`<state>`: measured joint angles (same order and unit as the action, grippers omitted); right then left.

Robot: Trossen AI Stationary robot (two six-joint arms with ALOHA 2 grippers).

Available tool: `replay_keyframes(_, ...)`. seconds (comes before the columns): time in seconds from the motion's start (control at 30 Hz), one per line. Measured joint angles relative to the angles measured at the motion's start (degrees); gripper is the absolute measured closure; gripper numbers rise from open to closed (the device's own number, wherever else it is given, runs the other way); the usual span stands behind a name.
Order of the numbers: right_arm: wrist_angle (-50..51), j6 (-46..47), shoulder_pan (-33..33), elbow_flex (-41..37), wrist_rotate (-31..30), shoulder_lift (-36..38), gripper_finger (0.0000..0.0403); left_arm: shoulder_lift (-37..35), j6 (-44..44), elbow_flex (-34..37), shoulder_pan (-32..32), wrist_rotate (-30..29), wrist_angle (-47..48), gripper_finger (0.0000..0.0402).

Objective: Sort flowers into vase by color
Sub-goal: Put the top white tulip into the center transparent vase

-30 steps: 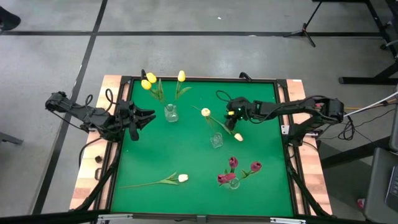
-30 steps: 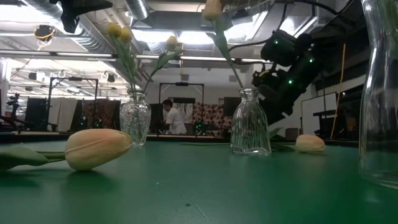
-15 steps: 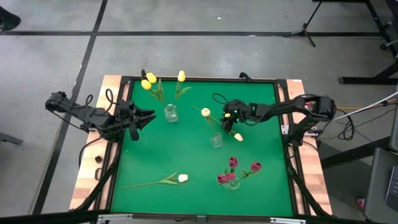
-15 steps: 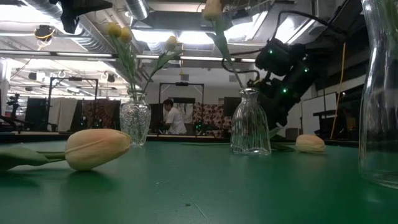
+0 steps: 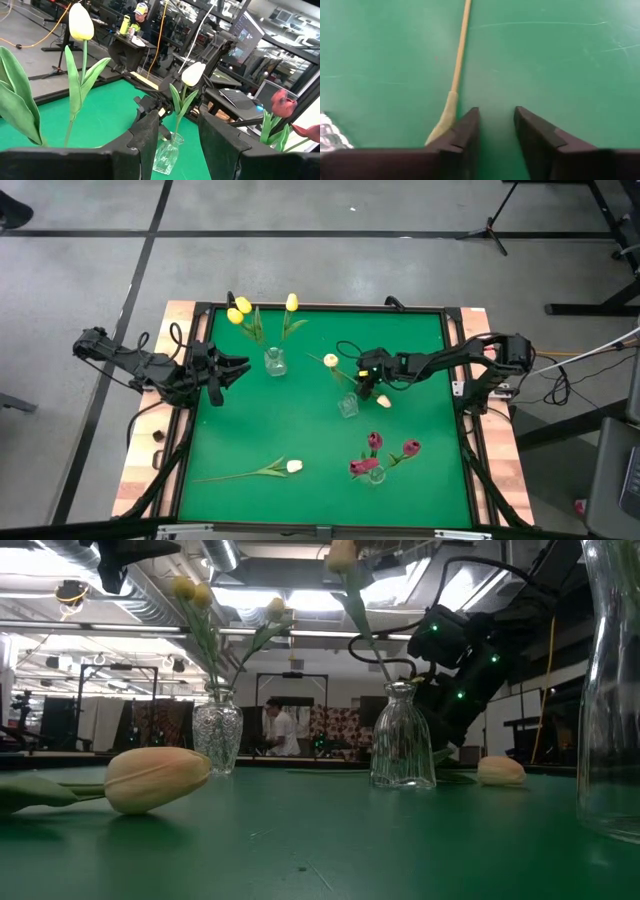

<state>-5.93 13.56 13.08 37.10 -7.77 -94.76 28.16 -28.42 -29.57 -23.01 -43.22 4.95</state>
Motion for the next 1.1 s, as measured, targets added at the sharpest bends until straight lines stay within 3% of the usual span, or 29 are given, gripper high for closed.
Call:
replay_keyframes(0.2, 1.4, 0.1, 0.0, 0.0, -2.2, 0.1, 0.0389, 0.0, 0.0, 0.0, 0.0, 0.0, 0.0, 0.0266)
replay_keyframes(0.63, 8.3, 1.1, 0.1, 0.8, -5.5, 7.4, 0.0399, 0.0, -0.1, 0.0, 0.0, 0.0, 0.0, 0.0266)
replay_keyframes(0.77, 9.2, -1.0, 0.1, 2.7, 2.8, 9.4, 0.0377, 0.0, 0.0, 0.0, 0.0, 0.0, 0.2, 0.0266)
replay_keyframes(0.9, 9.2, -3.1, 0.1, 3.8, 9.1, 8.4, 0.0327, 0.0, 0.0, 0.0, 0.0, 0.0, 0.2, 0.0266)
replay_keyframes(1.1, 8.2, -3.2, 0.1, 3.9, 7.2, 5.1, 0.0209, 0.0, 0.1, 0.0, 0.0, 0.0, 0.6, 0.0266)
